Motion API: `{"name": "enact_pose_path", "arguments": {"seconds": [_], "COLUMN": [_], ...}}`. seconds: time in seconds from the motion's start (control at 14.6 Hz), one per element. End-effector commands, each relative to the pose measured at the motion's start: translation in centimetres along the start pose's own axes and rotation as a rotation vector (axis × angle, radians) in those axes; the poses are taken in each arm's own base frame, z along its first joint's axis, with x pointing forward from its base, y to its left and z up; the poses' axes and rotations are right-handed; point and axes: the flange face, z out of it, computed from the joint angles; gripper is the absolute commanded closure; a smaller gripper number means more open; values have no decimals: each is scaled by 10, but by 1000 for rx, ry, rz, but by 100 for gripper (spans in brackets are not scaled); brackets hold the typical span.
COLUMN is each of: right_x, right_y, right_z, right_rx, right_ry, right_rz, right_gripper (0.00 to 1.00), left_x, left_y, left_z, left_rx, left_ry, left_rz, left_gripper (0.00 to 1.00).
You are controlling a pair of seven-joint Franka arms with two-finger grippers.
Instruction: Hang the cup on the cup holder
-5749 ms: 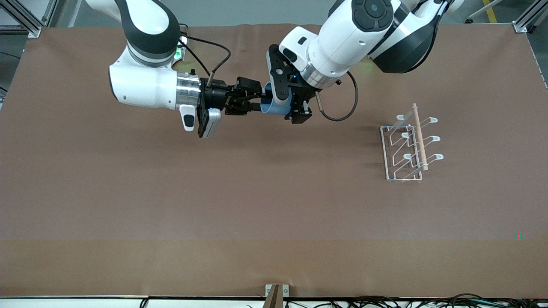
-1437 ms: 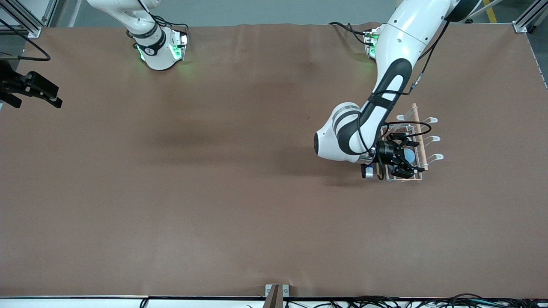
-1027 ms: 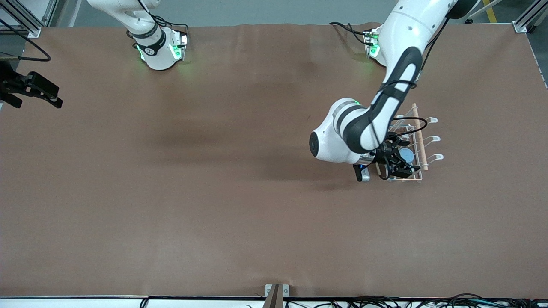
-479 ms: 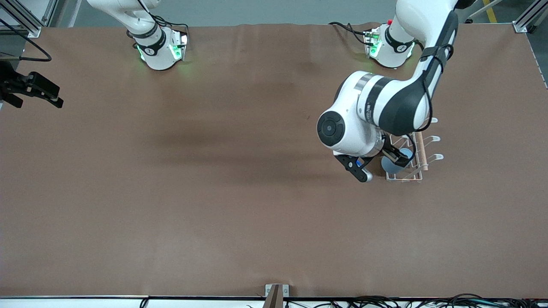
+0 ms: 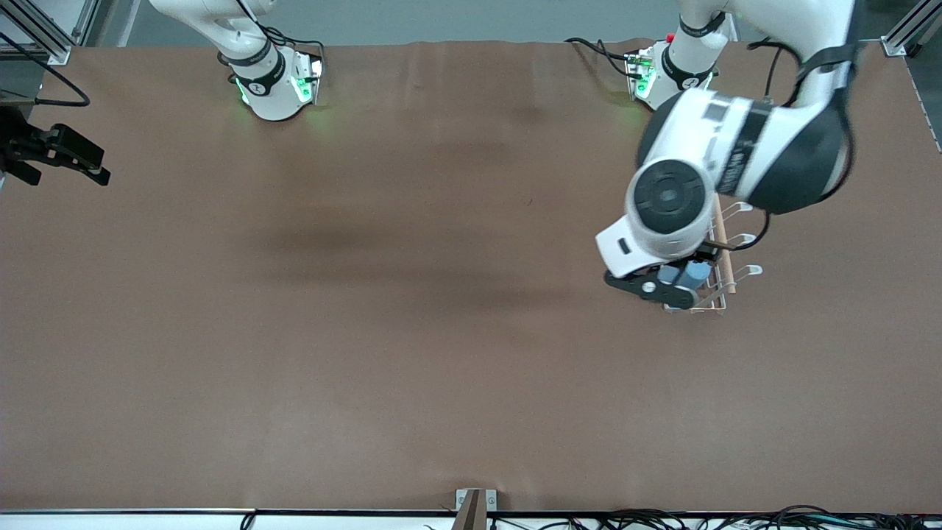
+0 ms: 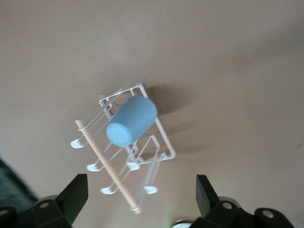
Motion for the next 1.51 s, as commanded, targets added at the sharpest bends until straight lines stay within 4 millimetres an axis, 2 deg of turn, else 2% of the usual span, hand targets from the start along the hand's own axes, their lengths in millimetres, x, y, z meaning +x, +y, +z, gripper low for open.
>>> {"name": "enact_pose_path", "arguments": {"seconds": [0.0,0.27,0.48,0.62,0.75,0.89,1.1,1.3,1.44], "right_x": [-2,-2,-2,-2,-2,-2,-2,-3,-3], "right_y": [-2,-2,-2,-2,-2,-2,-2,-2,-2], "right_z": [0,0,0,1,1,1,1,2,2], "right_rx": [3,3,3,3,3,3,3,3,3], "right_ry": [-3,-3,-3,-6,-7,-9,-10,-15,-15], "right_rz": [1,1,1,1,1,1,1,2,2], "right_gripper": [0,0,0,0,0,0,0,0,0], "left_x": [-26,-54,-73,-84,-92,-112,-141,-163,-179], "left_y": [-24,-72,-86,-113,-117,-127,-146,-150,-156], "left_z": [-37,-70,-90,-96,-102,-117,-105,-96,-79], "left_rx": [-89,-126,-125,-142,-169,-169,-234,-228,-224], "left_ry": [67,128,166,182,187,217,193,178,180], "left_rz": [-100,-154,-182,-223,-229,-249,-289,-312,-343], "left_gripper": [0,0,0,0,0,0,0,0,0]}}
